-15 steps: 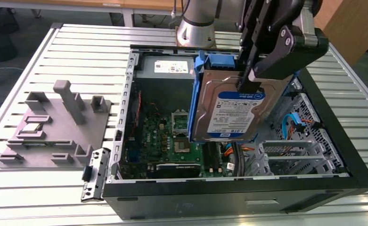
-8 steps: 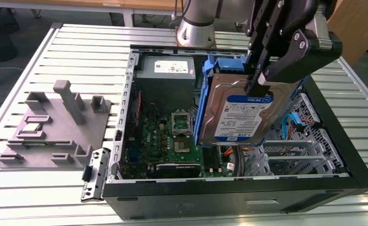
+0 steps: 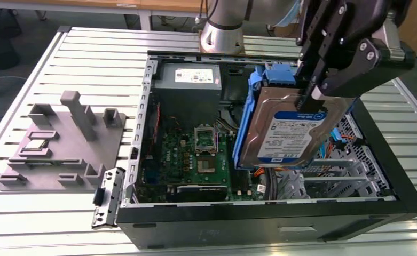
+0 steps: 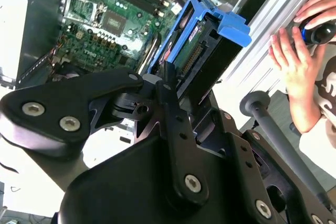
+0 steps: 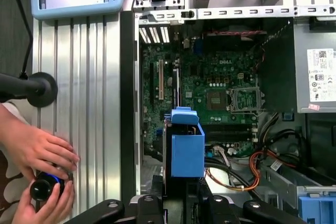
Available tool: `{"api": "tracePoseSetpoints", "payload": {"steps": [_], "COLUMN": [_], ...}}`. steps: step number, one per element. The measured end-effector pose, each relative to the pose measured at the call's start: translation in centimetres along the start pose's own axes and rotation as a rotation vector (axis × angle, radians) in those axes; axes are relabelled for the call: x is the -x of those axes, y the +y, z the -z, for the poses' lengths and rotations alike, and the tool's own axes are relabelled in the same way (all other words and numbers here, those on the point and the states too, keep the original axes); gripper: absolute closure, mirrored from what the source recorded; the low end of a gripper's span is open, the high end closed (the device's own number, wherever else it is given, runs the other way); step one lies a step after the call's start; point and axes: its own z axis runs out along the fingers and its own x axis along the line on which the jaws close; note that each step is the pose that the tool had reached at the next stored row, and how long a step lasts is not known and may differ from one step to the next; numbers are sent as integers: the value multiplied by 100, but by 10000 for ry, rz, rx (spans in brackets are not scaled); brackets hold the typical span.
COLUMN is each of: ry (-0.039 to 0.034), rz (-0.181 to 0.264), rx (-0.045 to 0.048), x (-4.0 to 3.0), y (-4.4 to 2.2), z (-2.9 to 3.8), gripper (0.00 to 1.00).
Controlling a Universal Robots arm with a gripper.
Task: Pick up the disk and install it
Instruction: 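Pick up the disk, then insert the disk into the insertion slot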
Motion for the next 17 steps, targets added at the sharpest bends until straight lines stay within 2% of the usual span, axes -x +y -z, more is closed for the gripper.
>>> {"api": "tracePoseSetpoints", "payload": {"steps": [4, 17], "ry": [37, 66], "rz": [-1, -2], "rx": [-1, -2], "x": [5, 22], "y": [-122, -574], "z": [-2, -7], "gripper": [65, 65]}}
